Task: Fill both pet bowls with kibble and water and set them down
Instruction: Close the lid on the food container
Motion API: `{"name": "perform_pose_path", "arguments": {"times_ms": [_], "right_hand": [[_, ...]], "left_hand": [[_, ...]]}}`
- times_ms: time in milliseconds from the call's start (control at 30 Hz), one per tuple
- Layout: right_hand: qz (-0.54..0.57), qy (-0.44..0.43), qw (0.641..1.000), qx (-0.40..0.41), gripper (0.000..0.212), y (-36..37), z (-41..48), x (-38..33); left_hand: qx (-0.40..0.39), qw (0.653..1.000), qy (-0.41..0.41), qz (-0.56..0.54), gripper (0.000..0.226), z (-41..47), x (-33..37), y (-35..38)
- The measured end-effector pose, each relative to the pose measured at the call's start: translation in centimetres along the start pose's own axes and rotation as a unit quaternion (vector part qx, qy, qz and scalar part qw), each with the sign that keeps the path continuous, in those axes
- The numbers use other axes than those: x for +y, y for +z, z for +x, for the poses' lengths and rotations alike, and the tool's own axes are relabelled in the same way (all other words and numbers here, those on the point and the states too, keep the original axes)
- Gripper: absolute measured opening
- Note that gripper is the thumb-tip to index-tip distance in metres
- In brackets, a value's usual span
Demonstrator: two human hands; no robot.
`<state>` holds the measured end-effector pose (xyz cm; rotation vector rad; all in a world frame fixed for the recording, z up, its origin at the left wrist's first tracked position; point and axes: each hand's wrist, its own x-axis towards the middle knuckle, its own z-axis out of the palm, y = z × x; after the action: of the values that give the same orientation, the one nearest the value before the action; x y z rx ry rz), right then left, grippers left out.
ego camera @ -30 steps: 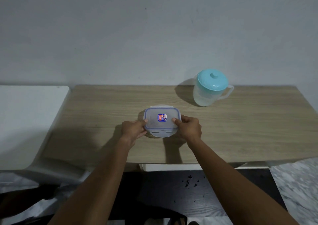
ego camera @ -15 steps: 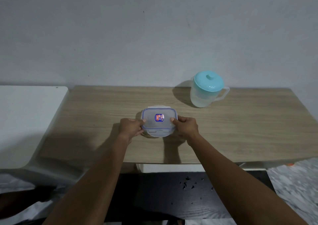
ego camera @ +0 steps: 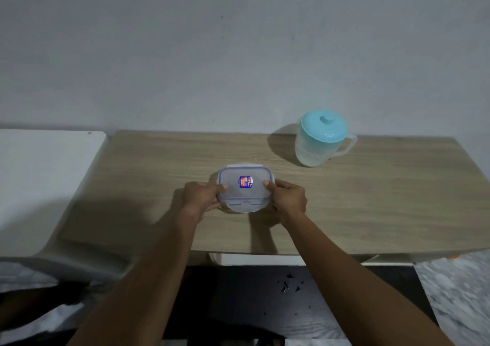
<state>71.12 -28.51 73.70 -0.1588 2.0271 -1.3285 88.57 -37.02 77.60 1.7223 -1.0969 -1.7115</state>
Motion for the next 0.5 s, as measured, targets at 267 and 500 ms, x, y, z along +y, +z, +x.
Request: {"name": "perform_pose_path", "arguments": {"times_ms": [267,500], "right_hand": [[-0.009,0.089,0.995,-0.036,0.033,-0.6,0.5,-0.5],[-0.036,0.081,0.994,-0.059,0.046,-0.7,1.2,-0.1]], "left_hand": [[-0.007,1.0,0.002,-0.012,0.02,-0.3,0.1,0.1],[-0.001,1.0,-0.002,-0.008,0.019,-0.3,0.4,0.1]]}}
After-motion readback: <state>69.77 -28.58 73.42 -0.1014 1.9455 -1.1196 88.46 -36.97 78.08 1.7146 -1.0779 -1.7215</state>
